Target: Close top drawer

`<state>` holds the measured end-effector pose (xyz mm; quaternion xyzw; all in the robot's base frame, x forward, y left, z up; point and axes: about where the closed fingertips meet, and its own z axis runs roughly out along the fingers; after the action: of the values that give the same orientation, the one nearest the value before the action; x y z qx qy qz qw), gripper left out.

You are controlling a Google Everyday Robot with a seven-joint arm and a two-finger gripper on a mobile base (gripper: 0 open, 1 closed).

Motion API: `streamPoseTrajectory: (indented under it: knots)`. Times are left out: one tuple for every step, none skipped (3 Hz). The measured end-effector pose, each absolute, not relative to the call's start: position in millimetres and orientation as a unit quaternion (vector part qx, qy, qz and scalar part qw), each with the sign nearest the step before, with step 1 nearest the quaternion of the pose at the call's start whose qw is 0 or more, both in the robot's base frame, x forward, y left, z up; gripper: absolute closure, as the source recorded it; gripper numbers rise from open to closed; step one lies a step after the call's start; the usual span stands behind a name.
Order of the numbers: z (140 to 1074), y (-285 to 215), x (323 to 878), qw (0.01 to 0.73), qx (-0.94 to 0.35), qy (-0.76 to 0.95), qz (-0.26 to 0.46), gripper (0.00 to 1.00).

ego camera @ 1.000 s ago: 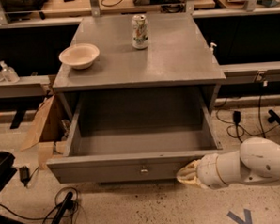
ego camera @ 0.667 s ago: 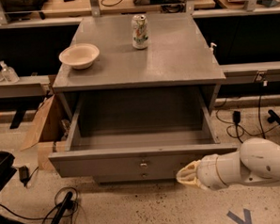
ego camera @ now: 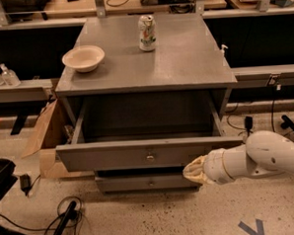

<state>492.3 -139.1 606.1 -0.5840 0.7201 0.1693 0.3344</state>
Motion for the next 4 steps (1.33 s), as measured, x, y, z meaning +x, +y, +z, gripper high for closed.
streamPoseTrajectory:
  knots:
    - [607.3,-136.7,532.2,0.334,-0.582,0.723,0.168,1.00]
    - [607.0,-135.7,548.3,0.333,-0.580,0.724,0.168,1.00]
    - [596.0,-132.5,601.7,0.328,-0.566,0.736,0.175,1.00]
    - [593.6,-132.3,610.1,0.327,-0.563,0.738,0.176,1.00]
